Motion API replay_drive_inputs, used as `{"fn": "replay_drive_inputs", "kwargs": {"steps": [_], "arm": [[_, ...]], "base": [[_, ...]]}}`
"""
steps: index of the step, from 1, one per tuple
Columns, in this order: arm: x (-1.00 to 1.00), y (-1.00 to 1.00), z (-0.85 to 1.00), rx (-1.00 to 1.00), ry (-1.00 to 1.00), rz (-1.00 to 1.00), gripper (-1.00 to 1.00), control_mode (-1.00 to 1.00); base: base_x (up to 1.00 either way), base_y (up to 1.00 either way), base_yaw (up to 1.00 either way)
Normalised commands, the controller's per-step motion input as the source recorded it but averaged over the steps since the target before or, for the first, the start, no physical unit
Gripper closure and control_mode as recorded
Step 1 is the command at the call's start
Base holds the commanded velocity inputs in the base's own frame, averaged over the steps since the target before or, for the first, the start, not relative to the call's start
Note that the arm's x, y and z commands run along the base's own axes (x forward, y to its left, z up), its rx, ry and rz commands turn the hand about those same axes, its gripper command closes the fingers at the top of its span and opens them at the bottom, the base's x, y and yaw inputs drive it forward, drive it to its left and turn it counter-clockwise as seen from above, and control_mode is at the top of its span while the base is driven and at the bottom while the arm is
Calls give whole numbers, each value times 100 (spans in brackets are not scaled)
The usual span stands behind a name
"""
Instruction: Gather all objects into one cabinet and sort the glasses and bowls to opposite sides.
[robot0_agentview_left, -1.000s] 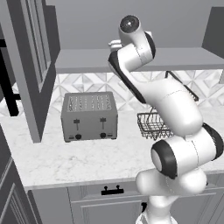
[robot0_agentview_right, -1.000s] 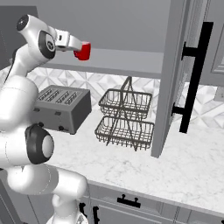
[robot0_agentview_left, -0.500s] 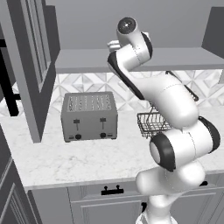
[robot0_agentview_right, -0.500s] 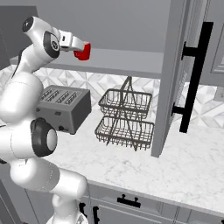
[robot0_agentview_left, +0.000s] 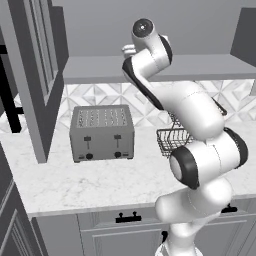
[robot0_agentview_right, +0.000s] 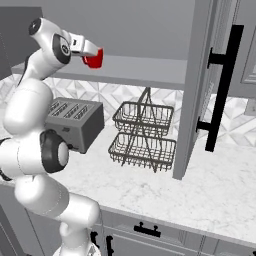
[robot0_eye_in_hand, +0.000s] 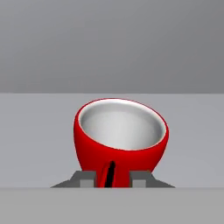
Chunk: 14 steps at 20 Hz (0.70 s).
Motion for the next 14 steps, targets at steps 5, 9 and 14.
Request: {"fn": "replay_drive_inputs", "kwargs": {"steps": [5, 9, 14], "arm": [[3, 0, 2, 0, -4, 0, 100, -100], [-40, 0, 25, -1, -26, 0, 100, -100], [-75, 0, 22, -1, -30, 0, 100, -100]], "base": [[0, 0, 0], [0, 0, 0], [0, 0, 0]]}}
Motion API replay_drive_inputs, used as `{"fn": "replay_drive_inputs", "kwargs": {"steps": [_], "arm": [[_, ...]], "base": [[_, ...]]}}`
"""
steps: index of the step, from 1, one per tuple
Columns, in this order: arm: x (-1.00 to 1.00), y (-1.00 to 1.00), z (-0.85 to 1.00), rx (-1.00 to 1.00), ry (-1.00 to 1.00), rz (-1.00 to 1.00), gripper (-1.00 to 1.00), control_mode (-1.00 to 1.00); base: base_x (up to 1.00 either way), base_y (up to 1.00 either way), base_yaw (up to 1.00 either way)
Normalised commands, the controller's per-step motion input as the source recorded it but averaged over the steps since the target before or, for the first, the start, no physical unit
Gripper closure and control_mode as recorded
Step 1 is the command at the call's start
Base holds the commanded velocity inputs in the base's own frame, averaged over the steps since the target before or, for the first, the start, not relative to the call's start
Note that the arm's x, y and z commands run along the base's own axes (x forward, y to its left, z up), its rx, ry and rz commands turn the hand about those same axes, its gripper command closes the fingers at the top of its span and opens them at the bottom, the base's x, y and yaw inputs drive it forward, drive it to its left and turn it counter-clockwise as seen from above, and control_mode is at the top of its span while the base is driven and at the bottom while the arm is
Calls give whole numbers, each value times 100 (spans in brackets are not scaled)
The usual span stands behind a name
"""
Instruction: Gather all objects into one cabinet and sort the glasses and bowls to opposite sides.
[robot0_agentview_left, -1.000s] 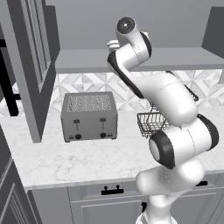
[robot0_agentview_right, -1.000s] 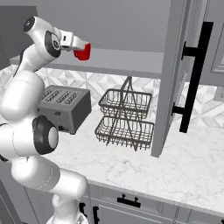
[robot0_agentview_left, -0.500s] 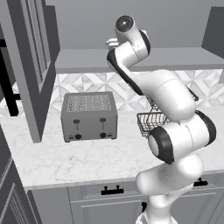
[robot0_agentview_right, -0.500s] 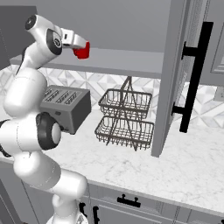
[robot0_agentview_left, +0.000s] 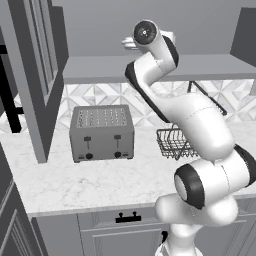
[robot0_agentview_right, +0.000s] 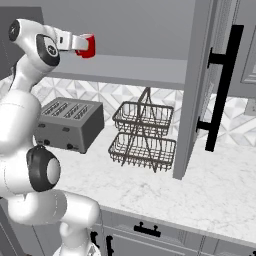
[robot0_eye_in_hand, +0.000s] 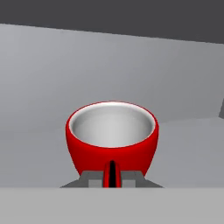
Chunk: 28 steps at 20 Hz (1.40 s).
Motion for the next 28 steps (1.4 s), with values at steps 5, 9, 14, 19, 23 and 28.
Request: {"fn": "replay_drive_inputs", "kwargs": {"steps": [5, 9, 14, 19, 23, 28], "arm": [[-100, 0, 22, 0, -12, 1, 100, -100], [-98, -4, 22, 0, 15, 0, 100, -100], [-77, -7, 30, 0, 17, 1, 100, -100], [-3, 3, 0, 0, 0, 0, 100, -100], [0, 0, 0, 0, 0, 0, 100, -100], [-5, 0, 0, 0, 0, 0, 100, 100]], "base": [[0, 0, 0], [0, 0, 0], [0, 0, 0], [0, 0, 0], [0, 0, 0], [-31, -4, -2]]}}
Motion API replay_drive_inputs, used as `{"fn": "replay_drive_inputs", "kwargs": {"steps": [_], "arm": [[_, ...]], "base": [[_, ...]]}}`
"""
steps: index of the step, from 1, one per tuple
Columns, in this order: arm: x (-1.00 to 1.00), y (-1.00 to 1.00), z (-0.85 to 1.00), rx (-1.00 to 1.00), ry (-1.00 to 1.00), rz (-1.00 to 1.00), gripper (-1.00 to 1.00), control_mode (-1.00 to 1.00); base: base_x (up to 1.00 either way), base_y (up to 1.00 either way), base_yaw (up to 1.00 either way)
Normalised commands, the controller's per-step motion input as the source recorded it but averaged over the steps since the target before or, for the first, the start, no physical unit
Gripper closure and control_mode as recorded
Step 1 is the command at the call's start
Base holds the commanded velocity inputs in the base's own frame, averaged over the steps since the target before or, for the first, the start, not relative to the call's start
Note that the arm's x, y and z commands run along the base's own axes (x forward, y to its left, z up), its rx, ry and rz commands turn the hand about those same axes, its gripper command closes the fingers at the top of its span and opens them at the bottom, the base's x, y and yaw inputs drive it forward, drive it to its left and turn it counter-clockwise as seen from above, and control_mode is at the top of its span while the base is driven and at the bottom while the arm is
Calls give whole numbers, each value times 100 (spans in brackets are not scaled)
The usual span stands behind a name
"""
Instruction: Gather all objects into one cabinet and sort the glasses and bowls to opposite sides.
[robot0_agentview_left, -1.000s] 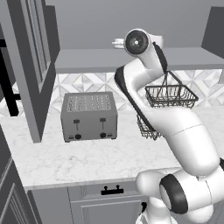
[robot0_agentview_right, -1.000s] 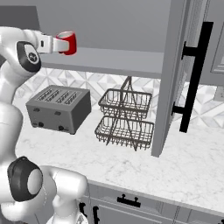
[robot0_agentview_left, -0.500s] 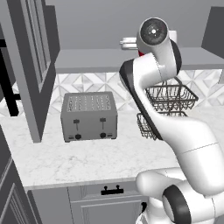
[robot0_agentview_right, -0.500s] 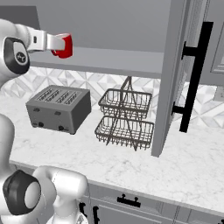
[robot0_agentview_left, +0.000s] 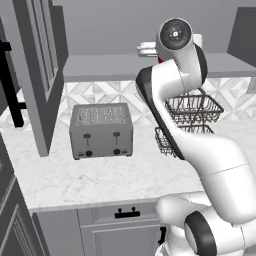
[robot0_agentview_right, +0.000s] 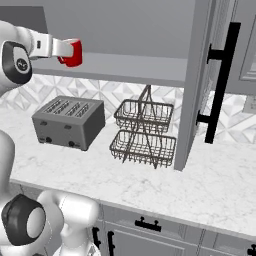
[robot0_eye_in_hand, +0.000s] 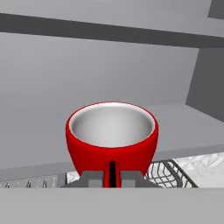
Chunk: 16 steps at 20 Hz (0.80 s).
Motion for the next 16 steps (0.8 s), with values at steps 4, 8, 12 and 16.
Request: {"fn": "replay_drive_inputs", "kwargs": {"steps": [4, 8, 12, 16], "arm": [[0, 0, 0, 0, 0, 0, 100, 100], [0, 0, 0, 0, 0, 0, 100, 100], [0, 0, 0, 0, 0, 0, 100, 100], [0, 0, 0, 0, 0, 0, 100, 100]], "base": [[-99, -19, -6], [-100, -26, -23], [-89, -10, -59], [-69, 0, -68]]}}
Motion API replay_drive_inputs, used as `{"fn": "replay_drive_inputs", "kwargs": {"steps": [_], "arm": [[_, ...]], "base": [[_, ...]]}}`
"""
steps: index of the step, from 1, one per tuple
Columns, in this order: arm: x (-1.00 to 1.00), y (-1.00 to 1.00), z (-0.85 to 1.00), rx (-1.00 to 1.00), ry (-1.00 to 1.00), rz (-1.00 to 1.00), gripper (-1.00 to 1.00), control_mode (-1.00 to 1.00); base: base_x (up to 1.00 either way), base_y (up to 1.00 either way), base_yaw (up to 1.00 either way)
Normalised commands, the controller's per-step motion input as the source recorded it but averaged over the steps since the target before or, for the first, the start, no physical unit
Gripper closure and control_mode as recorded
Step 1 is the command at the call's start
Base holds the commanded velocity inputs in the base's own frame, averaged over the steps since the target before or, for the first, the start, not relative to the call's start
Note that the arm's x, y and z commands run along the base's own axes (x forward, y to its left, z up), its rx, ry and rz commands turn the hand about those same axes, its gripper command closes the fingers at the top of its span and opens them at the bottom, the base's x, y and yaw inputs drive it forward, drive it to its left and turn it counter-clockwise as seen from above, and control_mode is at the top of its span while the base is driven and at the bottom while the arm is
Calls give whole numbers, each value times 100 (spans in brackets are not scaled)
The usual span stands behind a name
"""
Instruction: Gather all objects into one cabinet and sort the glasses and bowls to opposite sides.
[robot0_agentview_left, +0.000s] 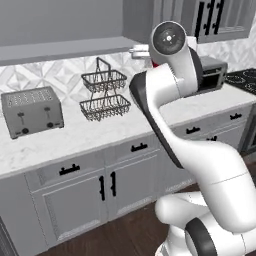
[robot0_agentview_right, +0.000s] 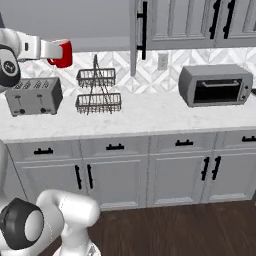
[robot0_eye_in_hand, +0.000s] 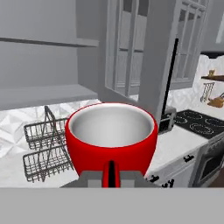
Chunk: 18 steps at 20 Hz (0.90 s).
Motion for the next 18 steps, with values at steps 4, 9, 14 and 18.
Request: {"fn": "replay_drive_inputs", "kwargs": {"steps": [4, 9, 14, 18], "arm": [[0, 0, 0, 0, 0, 0, 100, 100], [0, 0, 0, 0, 0, 0, 100, 100], [0, 0, 0, 0, 0, 0, 100, 100], [0, 0, 0, 0, 0, 0, 100, 100]], "base": [[-61, 0, -72], [-32, -1, -63], [0, -39, -49], [0, -59, -60]]}}
